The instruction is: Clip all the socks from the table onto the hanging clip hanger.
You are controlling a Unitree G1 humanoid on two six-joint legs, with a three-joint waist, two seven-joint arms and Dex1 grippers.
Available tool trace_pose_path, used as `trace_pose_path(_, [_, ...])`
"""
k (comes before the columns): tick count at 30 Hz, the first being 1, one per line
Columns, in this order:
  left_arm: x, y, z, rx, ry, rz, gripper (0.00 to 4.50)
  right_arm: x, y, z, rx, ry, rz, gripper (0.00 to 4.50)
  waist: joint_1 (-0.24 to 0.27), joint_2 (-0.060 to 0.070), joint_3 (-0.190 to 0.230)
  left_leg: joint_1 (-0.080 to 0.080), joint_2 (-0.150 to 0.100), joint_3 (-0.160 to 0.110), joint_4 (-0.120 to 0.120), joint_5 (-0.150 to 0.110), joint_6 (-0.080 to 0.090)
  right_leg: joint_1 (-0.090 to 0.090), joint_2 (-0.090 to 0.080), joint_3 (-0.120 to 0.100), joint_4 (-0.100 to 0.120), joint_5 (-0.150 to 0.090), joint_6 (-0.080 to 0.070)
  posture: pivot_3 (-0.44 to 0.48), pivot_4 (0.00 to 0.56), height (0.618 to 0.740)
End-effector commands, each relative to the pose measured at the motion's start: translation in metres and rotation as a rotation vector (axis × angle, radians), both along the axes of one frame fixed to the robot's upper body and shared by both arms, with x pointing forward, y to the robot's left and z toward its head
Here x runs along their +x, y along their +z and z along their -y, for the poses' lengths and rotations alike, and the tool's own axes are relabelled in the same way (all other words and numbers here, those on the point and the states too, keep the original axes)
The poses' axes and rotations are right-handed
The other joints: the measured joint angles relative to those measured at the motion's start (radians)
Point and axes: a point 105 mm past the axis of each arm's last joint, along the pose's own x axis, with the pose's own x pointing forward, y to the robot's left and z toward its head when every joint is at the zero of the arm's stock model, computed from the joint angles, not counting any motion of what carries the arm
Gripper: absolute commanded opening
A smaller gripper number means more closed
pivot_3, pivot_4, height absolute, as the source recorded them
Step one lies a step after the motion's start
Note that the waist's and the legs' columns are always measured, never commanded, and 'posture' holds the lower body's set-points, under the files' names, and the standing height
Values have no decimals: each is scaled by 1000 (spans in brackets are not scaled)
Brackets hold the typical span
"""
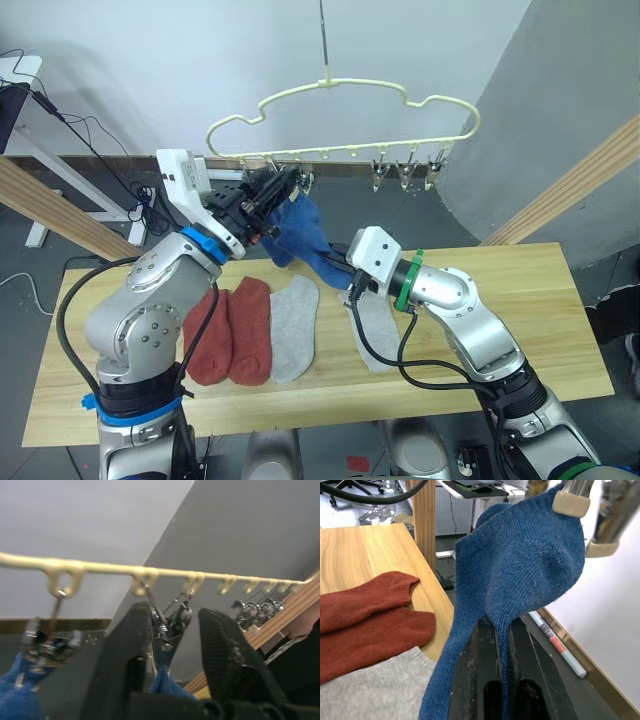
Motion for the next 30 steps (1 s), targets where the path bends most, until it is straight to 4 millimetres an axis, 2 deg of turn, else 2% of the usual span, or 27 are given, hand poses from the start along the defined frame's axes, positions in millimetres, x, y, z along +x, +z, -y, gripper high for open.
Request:
trace_pose_path(1, [-11, 11, 5, 22, -26, 71, 2837, -4, 11, -5, 31, 23, 41, 0, 0, 0, 0, 0, 0, 0, 0, 0, 0, 0, 0, 0, 0, 0, 0, -214, 382, 740])
trace_pose_path(2, [-11, 10, 4, 26, -23, 72, 3108, -3, 12, -5, 38, 20, 39, 249, 0, 0, 0, 0, 0, 0, 0, 0, 0, 0, 0, 0, 0, 0, 0, -214, 381, 740])
trace_pose_path(5, [-11, 6, 1, 48, 1, 68, 3112, -2, 7, -5, 6, 21, 31, 1091, -1, 0, 0, 0, 0, 0, 0, 0, 0, 0, 0, 0, 0, 0, 0, -215, 381, 740])
trace_pose_path(8, [-12, 2, -1, 91, 19, 79, 3112, -2, 1, -1, -29, 13, 25, 1091, -3, 0, 0, 0, 0, 0, 0, 0, 0, 0, 0, 0, 0, 0, 0, -213, 381, 740])
trace_pose_path(13, [-10, -3, -10, 130, 98, 103, 3112, -5, -7, 18, -72, 1, 7, 1091, 0, 0, 0, 0, 0, 0, 0, 0, 0, 0, -1, 0, 0, 0, 0, -213, 381, 740])
trace_pose_path(17, [-18, -13, -10, 255, 166, 200, 3112, -14, -10, 56, -132, -21, -22, 1091, 2, 0, 0, 0, 0, 0, 0, 0, 0, 0, -1, 1, -1, 0, 0, -216, 383, 740])
trace_pose_path(19, [-23, -16, -8, 292, 196, 259, 3112, -19, -2, 74, -138, -35, -23, 1091, 6, 0, 0, 0, 0, 0, 0, 0, 0, 0, -1, 1, -1, 0, 0, -216, 383, 740])
trace_pose_path(22, [-27, -19, -3, 316, 196, 308, 3112, -24, 5, 88, -141, -41, -24, 1091, 10, 0, 0, 0, 0, 1, 0, 0, 0, 0, -1, 1, -1, 0, 0, -216, 383, 740])
trace_pose_path(25, [-28, -27, 7, 297, 208, 320, 3112, -29, 28, 110, -70, -79, -50, 1091, 12, 0, 0, 1, 0, 1, -1, 0, 0, 0, 1, 1, 0, 1, -1, -236, 380, 740])
trace_pose_path(27, [-28, -32, 12, 284, 225, 323, 3112, -32, 40, 117, -34, -94, -67, 1091, 13, 1, 0, 1, -1, 1, 0, 0, 0, 1, 0, 1, 0, 1, -1, -236, 380, 740])
trace_pose_path(30, [-24, -37, 13, 282, 290, 327, 3112, -38, 46, 120, -22, -106, -90, 1091, 14, 0, 0, 1, -1, 1, 0, 0, 1, 1, 0, 2, 0, 1, -1, -258, 376, 740])
